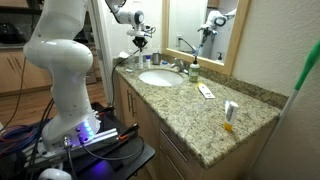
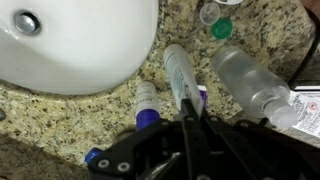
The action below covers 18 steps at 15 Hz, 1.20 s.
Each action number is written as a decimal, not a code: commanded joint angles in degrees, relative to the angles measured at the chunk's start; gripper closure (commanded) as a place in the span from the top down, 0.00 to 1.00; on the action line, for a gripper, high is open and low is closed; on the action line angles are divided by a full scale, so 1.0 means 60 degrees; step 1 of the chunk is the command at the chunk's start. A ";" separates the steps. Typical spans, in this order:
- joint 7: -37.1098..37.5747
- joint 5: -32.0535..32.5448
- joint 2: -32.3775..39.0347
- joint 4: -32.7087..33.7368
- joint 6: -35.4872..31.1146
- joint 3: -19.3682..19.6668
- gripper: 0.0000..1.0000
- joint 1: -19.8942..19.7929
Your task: Pick up the pump bottle and place it upright, close the faucet, move the white and blue tube to the left side of the counter
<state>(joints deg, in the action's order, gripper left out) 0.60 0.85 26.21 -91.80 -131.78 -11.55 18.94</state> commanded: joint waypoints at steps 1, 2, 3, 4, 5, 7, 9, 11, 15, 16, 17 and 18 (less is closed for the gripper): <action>0.0357 0.0476 -0.0035 0.0073 0.0308 0.0136 0.01 0.0109; 0.0372 0.0581 -0.0028 0.0081 0.0275 0.0143 0.01 0.0119; 0.0369 0.0671 -0.0021 0.0084 0.0229 0.0143 0.01 0.0118; 0.0330 0.0710 -0.0010 0.0088 0.0194 0.0123 0.01 0.0103; 0.0229 0.0683 0.0004 0.0097 0.0207 0.0075 0.01 0.0065; 0.0129 0.0666 0.0010 0.0126 0.0316 0.0044 0.01 0.0042; 0.0030 0.0692 0.0015 0.0144 0.0357 0.0036 0.01 0.0038; -0.0176 0.0653 0.0036 0.0162 0.0337 -0.0013 0.01 -0.0001; -0.0504 0.0616 0.0055 0.0178 0.0308 -0.0060 0.01 -0.0036; -0.0501 0.0638 0.0045 0.0173 0.0333 -0.0043 0.01 -0.0022; -0.0501 0.0589 0.0041 0.0170 0.0370 -0.0055 0.29 -0.0029; -0.0541 0.0530 0.0044 0.0174 0.0391 -0.0083 0.30 -0.0049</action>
<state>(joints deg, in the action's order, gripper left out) -1.09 4.20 26.19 -91.67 -131.01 -11.37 19.22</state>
